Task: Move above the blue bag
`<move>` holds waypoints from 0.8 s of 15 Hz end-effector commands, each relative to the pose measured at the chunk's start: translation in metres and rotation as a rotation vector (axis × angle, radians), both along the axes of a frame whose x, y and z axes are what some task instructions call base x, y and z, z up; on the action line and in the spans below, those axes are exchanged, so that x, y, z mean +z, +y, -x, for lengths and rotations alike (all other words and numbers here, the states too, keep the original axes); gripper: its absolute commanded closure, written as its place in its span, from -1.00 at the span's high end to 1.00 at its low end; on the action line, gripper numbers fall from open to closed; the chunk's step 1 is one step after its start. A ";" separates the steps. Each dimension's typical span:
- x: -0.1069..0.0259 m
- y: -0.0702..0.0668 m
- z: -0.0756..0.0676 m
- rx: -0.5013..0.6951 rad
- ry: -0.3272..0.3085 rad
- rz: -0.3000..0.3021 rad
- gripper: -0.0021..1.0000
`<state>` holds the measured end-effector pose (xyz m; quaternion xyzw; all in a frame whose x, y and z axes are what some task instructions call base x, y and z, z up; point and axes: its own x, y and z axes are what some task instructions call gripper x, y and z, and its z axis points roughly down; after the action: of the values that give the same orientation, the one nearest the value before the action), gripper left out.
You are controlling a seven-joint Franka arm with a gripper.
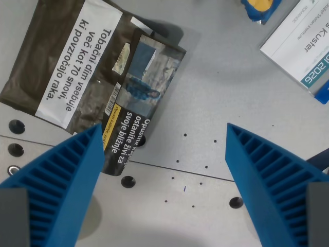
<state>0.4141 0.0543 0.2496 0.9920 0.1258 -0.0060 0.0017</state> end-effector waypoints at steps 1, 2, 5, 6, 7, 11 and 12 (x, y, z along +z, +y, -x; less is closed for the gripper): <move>0.002 0.000 0.000 0.000 -0.006 0.000 1.00; 0.002 0.000 0.000 0.000 -0.007 0.000 1.00; 0.002 0.000 -0.001 0.007 -0.007 -0.001 1.00; 0.002 0.000 -0.001 0.013 -0.008 -0.001 1.00; 0.002 0.000 -0.001 0.021 -0.009 -0.001 1.00; 0.000 0.000 -0.005 0.073 -0.011 -0.001 1.00; -0.001 0.000 -0.006 0.089 -0.012 -0.001 1.00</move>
<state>0.4150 0.0543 0.2491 0.9907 0.1358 -0.0047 0.0020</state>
